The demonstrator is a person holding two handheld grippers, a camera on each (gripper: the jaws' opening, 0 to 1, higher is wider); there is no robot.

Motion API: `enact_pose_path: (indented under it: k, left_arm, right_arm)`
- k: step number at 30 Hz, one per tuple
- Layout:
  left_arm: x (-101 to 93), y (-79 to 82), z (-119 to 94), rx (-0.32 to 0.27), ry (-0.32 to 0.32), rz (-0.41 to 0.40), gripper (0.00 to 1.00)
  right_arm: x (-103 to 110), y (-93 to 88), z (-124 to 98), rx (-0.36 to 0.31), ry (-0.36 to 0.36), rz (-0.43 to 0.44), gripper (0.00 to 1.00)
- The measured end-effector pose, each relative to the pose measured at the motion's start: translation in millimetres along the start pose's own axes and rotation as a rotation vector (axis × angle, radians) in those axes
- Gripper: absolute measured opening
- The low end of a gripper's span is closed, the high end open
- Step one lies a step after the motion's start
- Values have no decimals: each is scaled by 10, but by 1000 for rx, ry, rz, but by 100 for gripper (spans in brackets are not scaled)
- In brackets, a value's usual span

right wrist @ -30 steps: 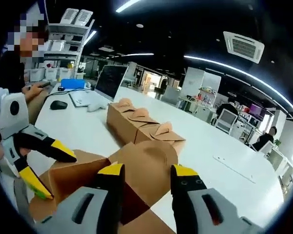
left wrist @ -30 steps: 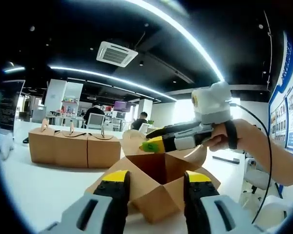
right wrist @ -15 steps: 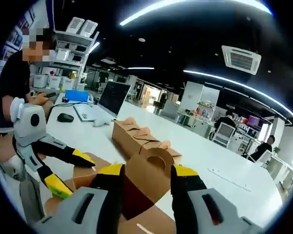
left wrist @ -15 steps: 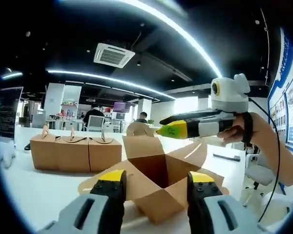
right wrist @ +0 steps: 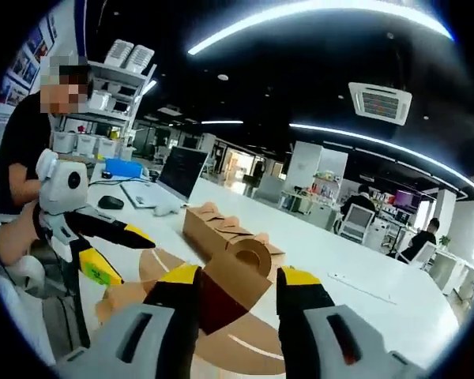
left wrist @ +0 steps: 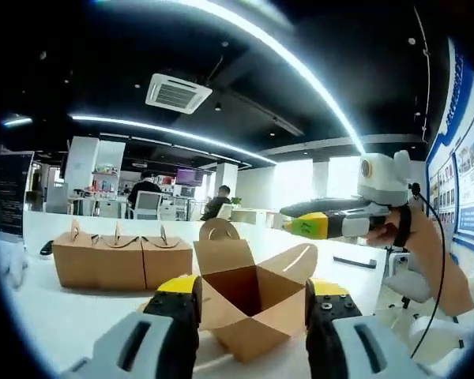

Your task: Pick up one paper box from the group, open the paper box, and remove the item inside

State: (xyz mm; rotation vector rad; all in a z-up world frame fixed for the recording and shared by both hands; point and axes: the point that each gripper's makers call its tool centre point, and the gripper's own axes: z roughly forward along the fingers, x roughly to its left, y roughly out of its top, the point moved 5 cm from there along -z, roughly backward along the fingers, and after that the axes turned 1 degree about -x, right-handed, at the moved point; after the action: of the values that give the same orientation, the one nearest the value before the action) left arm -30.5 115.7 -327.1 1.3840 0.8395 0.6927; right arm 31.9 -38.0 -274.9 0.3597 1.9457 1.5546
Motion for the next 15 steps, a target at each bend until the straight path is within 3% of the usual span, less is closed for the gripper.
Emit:
enact_pose_path:
  k: [5,15]
  left_arm:
    - [23,132,-152,-2,-14,7,53]
    - [293,395,-530,-50,13,11,53]
  right_arm:
    - [10,-10,-159,-5,-3,9,39]
    - [59,-172,-460,21,7,27,38]
